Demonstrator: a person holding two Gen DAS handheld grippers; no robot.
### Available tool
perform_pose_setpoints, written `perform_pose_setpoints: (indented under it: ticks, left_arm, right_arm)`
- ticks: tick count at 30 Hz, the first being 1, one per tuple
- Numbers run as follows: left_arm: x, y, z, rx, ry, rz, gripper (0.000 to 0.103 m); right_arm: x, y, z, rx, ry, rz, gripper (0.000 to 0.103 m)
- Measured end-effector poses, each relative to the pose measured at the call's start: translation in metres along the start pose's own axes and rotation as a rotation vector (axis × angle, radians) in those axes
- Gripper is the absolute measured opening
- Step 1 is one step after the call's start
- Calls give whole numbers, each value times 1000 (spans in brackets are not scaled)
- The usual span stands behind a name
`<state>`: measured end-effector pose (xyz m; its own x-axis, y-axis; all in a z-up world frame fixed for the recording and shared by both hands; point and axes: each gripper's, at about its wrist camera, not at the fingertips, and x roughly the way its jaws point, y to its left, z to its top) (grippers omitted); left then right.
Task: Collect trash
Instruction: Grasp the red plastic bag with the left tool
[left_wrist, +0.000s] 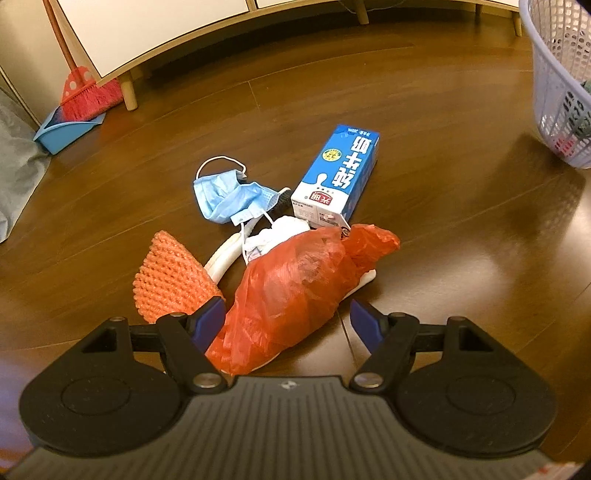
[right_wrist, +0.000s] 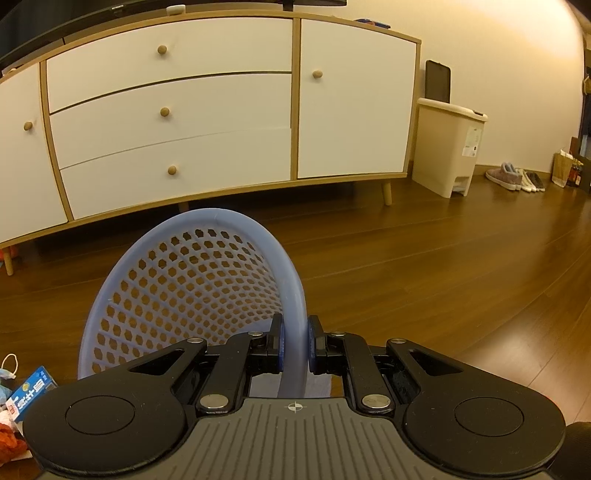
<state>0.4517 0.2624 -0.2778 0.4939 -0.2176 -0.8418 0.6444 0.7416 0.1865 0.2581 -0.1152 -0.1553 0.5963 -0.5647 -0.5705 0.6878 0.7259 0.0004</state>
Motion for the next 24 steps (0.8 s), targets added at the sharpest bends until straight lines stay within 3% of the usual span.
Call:
perform_pose_setpoints:
  ticks: [9,16,24]
  left_arm:
    - [24,-4,3,19,33,12,65]
    - [26,-6,2,45,25,8,19]
    - [-4,4,5,-9,-35,12,7]
  right_arm:
    - [0,-2,-1,1,0,-12,8]
    - [0,0,-1,-4,-1,-11,8]
    - [0,-1,0,0,1,1,8]
